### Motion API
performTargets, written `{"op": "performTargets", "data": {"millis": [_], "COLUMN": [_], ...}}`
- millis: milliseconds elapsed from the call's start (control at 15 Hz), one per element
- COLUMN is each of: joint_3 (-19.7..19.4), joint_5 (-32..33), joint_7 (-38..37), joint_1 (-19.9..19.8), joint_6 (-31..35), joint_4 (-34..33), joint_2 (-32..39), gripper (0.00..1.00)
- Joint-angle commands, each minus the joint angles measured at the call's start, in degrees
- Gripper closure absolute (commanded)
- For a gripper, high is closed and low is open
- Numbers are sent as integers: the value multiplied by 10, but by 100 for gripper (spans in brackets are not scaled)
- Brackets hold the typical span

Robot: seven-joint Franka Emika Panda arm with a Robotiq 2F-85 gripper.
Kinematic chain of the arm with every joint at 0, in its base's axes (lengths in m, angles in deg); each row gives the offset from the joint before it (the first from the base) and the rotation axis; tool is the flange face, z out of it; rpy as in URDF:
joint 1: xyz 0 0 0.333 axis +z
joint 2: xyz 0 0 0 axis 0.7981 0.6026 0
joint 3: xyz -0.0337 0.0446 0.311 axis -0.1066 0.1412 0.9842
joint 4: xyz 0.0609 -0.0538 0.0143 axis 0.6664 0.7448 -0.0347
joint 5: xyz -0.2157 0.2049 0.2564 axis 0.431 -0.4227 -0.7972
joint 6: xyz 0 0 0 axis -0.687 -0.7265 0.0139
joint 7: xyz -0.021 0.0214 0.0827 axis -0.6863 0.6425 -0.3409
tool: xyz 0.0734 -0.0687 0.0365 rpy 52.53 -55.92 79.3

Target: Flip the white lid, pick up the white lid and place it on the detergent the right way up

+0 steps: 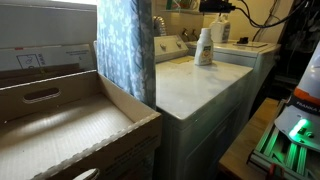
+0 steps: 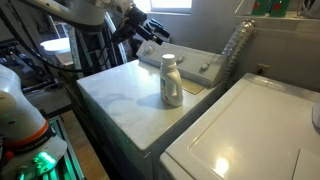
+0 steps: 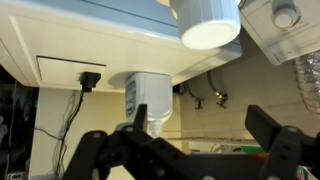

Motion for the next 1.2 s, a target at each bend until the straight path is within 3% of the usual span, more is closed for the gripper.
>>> {"op": "performTargets", "data": {"millis": [0,267,600,1133], "joint_3": [-44,-7,30,63], "joint_5": [-132,-252,-324,-315], "joint_7": [158,304,387,387], "joint_1": [35,-6,-41,-79], "joint_6": [2,-34,-74,-59], "joint_4": [14,4,-4,-9], "joint_2": [-39,-64,-89,-92], "gripper": [0,0,0,0]}}
